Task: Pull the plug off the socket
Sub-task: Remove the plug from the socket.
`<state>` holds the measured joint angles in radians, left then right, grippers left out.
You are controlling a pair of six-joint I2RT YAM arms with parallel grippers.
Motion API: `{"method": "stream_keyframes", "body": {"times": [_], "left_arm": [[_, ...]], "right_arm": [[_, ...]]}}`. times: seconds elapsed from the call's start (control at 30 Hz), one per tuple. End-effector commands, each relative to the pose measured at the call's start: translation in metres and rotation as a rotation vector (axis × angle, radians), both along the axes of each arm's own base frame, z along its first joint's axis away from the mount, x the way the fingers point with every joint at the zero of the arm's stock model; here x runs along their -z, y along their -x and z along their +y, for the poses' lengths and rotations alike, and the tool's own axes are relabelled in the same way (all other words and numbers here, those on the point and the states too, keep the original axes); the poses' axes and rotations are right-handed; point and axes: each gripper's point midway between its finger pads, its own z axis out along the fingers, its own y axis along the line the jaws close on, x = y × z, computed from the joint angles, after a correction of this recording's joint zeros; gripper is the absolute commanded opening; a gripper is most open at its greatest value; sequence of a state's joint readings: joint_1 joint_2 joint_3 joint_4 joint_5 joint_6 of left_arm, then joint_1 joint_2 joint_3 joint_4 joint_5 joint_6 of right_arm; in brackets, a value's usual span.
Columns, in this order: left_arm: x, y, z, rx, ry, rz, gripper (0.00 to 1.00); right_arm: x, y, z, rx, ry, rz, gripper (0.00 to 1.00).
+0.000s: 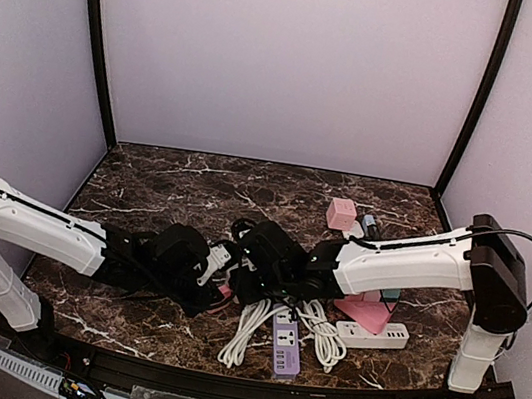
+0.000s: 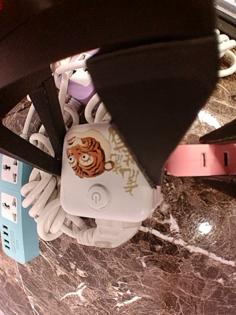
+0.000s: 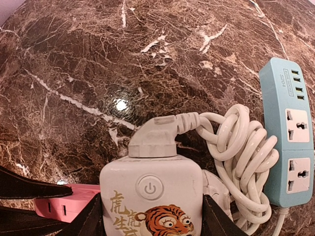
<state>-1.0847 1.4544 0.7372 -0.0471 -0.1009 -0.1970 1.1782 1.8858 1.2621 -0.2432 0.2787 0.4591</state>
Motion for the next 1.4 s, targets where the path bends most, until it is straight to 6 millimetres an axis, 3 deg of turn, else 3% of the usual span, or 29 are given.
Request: {"method": "stream_keyframes", "body": {"times": [0.0,0.27,0.5,1.0,1.37], "left_arm": [[-0.001,0.008,-0.007,0.06,-0.007,0.017,0.01],[0.011,0.012,-0.003,0.072,-0.039,0.035,0.01],[0.013,0.012,0.0,0.064,-0.048,0.04,0.01],[0.0,0.002,0.004,0.06,-0.09,0.017,0.01],[-0.011,-0.006,0.011,0.053,-0.095,-0.002,0.01]], "right_arm": [[-0.002,-0.008,-0.014,0.091,0.033,-0.005,0.0],[0.001,-0.022,-0.034,0.222,0.008,0.076,0.0],[0.007,-0.025,-0.038,0.236,0.022,0.087,0.0],[-0.002,-0.005,-0.021,0.008,0.023,-0.034,0.0],[-0.002,-0.002,-0.02,0.028,0.024,-0.037,0.0]]}}
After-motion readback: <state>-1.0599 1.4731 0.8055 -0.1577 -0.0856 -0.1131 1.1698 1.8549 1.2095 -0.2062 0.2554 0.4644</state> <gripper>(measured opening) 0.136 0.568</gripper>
